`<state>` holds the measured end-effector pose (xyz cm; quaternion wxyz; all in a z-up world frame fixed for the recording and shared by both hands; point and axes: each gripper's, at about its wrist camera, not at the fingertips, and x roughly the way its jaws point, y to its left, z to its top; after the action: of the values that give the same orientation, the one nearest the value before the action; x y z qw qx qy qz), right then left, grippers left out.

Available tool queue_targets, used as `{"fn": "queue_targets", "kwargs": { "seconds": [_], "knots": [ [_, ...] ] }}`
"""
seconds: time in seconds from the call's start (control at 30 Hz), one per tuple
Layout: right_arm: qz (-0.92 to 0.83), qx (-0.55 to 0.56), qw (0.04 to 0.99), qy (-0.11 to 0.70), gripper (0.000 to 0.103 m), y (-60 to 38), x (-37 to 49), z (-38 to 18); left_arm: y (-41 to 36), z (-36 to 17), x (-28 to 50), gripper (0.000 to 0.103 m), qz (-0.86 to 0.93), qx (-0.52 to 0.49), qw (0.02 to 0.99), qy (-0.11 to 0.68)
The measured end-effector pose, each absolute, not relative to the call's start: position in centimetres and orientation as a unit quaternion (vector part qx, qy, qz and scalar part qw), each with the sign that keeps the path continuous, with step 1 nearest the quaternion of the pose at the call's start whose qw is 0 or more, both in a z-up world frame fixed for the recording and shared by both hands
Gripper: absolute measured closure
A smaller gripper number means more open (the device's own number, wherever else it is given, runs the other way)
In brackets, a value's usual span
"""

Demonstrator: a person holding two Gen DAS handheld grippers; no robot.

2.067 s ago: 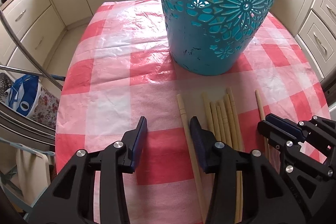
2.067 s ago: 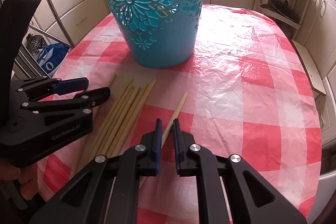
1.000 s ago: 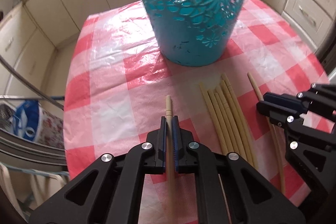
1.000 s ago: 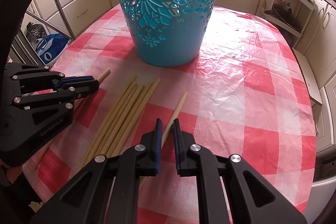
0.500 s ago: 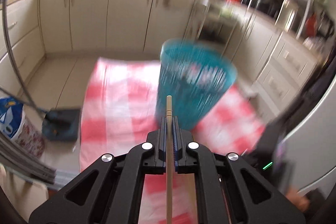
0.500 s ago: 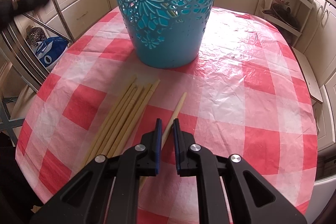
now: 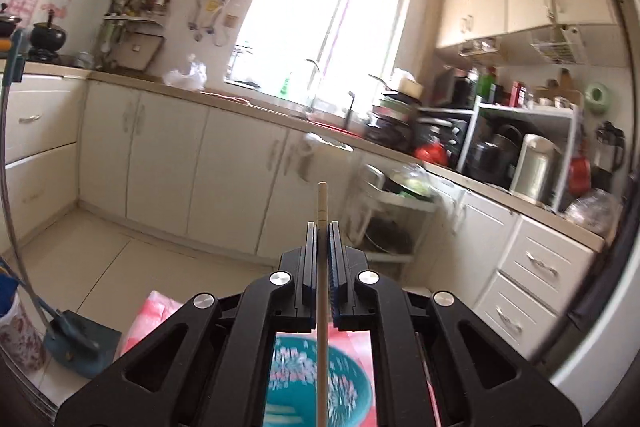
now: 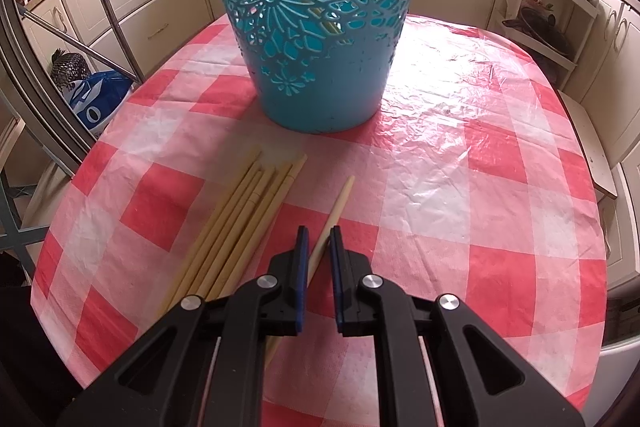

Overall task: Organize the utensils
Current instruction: 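Lift the stick with the left gripper and drop it into the basket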

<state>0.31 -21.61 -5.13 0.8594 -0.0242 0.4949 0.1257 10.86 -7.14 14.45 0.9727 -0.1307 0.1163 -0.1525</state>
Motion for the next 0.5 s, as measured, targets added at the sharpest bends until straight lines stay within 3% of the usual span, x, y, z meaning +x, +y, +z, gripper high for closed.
{"fn": "queue_targets", "kwargs": {
  "seconds": [0.5],
  "knots": [
    [0.13, -0.03, 0.858, 0.496, 0.092, -21.7, 0.5, -5.1, -7.6, 6.2, 15.9, 0.098, -0.081, -0.131, 0.969, 0.195]
  ]
}}
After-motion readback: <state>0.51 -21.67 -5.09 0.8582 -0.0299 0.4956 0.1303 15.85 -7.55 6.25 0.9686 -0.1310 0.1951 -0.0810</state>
